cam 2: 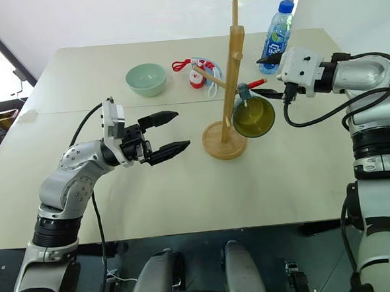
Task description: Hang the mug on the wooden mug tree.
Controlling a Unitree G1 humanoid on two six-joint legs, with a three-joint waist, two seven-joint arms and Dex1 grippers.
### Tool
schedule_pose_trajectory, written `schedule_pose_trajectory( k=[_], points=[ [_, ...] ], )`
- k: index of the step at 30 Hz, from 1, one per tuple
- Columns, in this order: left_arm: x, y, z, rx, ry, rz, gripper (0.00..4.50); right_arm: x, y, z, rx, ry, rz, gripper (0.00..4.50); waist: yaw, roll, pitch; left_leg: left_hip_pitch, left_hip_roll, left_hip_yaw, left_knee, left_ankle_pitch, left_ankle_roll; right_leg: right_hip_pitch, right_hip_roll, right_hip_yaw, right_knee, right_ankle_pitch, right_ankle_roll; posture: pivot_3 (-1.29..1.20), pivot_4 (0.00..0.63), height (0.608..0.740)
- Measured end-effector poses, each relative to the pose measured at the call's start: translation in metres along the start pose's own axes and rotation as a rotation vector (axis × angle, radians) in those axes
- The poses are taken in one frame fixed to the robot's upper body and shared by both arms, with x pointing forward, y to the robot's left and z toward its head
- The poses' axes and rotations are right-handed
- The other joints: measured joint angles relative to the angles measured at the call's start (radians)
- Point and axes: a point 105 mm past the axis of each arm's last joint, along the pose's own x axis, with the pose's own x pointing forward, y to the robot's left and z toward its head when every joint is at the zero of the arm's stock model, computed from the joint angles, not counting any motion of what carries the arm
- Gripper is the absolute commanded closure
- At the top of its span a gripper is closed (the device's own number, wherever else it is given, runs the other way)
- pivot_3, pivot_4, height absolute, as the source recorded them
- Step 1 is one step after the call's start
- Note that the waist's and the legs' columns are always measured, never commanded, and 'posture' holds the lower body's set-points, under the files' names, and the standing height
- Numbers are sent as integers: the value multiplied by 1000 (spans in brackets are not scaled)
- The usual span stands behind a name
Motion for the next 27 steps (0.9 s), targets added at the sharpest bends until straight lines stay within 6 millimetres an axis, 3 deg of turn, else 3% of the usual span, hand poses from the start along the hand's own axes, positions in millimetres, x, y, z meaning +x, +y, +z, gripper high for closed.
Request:
schedule_pose_trajectory(
  k=[6,9,12,16,21,27],
  points=[
    [-3,9,-8,-5,21,81,0,-35,-22,-5,27,55,-184,1449,2,0,0,0,0,0,0,0,0,1,-1,0,0,0,0,0,150,740],
    [-10,25,-22,-9,40,210,0,-53,-16,-19,156,53,-323,1449,3,0,0,1,0,0,0,0,0,1,-1,0,0,0,0,0,150,740],
    [-26,43,-44,-29,71,385,0,-63,10,-34,357,-9,-492,1449,2,-1,-1,1,1,-1,0,0,0,2,0,-1,1,1,2,0,150,740],
    [-57,64,-77,-73,111,648,0,-62,83,-74,721,14,-683,1449,-1,1,0,1,1,0,0,0,0,0,0,0,3,2,3,0,150,740],
    [-74,76,-82,-62,99,811,0,-54,112,-69,800,-10,-746,1449,-3,2,0,3,1,1,2,0,-1,1,0,1,4,2,2,0,150,740],
    [-88,66,-102,-88,163,848,0,-30,135,-64,863,-12,-709,1449,-1,2,0,2,1,1,1,0,-1,0,1,1,4,1,2,0,150,740]
  ],
)
